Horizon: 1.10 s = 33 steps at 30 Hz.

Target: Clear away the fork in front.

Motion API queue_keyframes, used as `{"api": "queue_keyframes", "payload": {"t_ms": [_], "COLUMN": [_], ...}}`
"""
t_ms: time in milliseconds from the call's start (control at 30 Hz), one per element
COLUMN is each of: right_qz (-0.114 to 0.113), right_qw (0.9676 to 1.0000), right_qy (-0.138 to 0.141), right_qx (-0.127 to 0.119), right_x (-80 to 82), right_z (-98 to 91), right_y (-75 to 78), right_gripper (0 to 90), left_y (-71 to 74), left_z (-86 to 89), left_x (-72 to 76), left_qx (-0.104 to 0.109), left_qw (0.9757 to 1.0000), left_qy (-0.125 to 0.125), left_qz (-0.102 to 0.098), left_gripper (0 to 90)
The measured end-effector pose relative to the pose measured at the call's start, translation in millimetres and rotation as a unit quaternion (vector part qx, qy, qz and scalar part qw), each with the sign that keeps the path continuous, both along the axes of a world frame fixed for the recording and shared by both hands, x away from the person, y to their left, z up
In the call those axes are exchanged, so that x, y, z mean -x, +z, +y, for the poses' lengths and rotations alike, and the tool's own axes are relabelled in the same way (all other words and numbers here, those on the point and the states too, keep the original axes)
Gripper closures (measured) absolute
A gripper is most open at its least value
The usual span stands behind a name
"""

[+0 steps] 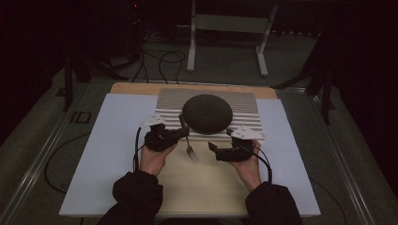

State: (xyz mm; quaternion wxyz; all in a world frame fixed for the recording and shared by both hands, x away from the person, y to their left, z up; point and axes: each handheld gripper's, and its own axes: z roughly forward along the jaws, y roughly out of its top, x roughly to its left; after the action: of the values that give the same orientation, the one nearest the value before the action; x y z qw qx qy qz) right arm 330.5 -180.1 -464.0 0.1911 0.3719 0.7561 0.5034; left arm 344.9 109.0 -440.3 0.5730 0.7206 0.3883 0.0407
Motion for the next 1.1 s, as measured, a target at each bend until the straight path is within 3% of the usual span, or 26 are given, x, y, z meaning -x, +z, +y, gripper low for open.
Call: {"api": "queue_keyframes", "payload": {"t_ms": [367,500,767,1100], "right_qz": [-0.016,-0.033,-0.031,-0.048], "right_qw": [0.9998,0.9991,0.9974,0.9946], "right_qy": [-0.007,-0.021,-0.064,-0.092], "right_qx": [0.002,0.014,0.011,-0.003], "right_x": [3.3,6.5,17.5,30.4], "right_z": [-15.2,-32.4,-77.9,-101.6], "right_y": [2.5,1.9,-3.5,-6.9], "right_gripper": [9.0,9.0,9.0,8.9], "left_y": [4.7,7.3,10.4,13.4], "left_z": [12.3,19.7,30.9,43.8], "left_x": [1.4,1.4,2.6,5.6], "left_qx": [-0.004,-0.006,-0.014,-0.034], "left_qw": [1.0000,0.9999,0.9998,0.9993], "left_qy": [0.002,0.003,0.005,0.006], "left_qz": [0.006,0.011,0.013,0.015], "left_gripper": [86.9,86.9,86.9,86.9]}}
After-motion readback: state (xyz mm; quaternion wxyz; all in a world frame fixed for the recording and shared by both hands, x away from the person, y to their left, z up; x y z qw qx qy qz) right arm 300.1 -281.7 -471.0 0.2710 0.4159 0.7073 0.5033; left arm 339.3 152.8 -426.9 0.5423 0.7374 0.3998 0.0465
